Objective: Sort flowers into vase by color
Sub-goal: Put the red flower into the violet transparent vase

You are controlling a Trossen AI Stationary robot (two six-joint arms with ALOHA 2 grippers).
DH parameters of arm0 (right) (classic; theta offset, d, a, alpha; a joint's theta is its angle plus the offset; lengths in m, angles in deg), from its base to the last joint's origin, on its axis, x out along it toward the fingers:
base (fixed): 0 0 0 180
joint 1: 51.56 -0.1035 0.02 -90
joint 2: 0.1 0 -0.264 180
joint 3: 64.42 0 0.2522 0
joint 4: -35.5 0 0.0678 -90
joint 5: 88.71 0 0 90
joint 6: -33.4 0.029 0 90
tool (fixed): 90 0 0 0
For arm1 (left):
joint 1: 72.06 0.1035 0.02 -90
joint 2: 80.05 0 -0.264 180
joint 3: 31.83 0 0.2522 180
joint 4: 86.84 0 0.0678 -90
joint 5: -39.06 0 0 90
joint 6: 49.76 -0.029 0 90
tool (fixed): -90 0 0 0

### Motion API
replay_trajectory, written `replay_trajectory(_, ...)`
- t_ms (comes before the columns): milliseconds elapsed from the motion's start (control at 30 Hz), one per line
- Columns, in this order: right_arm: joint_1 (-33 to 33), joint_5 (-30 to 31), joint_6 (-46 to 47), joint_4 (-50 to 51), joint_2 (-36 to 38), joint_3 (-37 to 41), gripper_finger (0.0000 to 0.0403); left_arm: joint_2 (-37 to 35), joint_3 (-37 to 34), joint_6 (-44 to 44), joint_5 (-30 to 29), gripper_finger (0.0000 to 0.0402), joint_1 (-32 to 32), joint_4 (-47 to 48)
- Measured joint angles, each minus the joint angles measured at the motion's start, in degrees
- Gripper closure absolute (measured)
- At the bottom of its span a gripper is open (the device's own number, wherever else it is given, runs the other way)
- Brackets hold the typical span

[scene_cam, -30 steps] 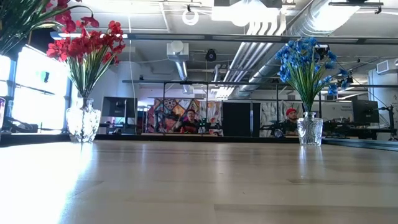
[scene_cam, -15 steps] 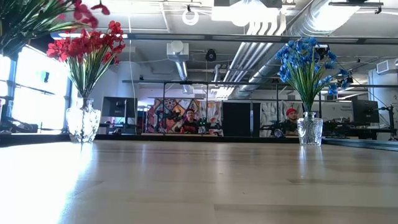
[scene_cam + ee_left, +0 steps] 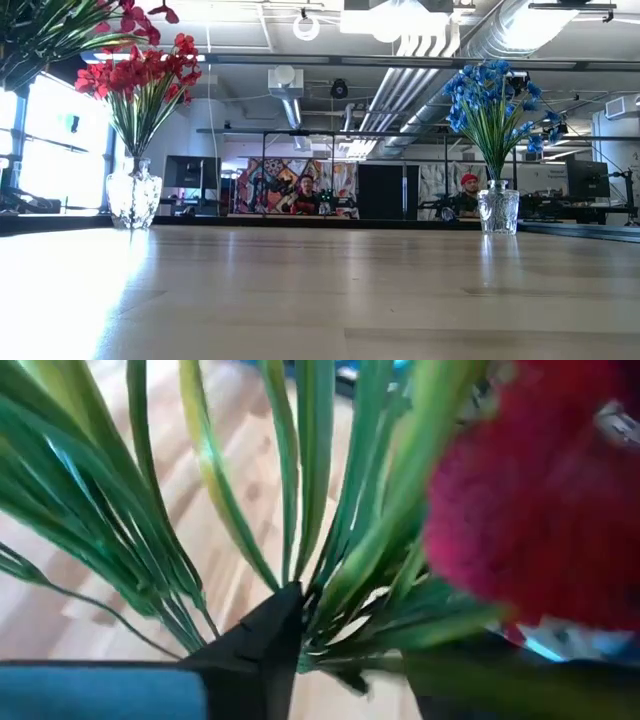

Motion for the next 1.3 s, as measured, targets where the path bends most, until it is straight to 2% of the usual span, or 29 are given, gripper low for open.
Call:
replay_trajectory(233, 0.0, -0.79, 0.08, 0.68, 0.0, 0.0, 0.0219, -6.63, 0.0, -0.95, 10.27, 0.0199, 1.07, -0.28)
replay_trajectory(400, -0.02, -3.56, 1.35, 1.87, -0.02, 0.0, 0.0219, -10.15, 0.0, -8.23, 15.91, 0.0178, 2.48, -5.45)
replay_trajectory(733, -0.02, -5.4, 2.32, 3.97, -0.02, 0.0, 0.0219, -13.99, -0.02, -20.98, 17.21, 0.0176, 6.3, -16.61)
replay_trajectory(1167, -0.02, -6.54, 2.25, 4.56, -0.02, 0.0, 0.0219, -15.02, -0.02, -23.67, 15.35, 0.0176, 7.02, -16.34)
replay_trajectory(1300, -0.02, -7.62, 2.23, 4.6, -0.02, 0.0, 0.0219, -15.98, -0.02, -25.21, 14.88, 0.0176, 7.02, -19.92)
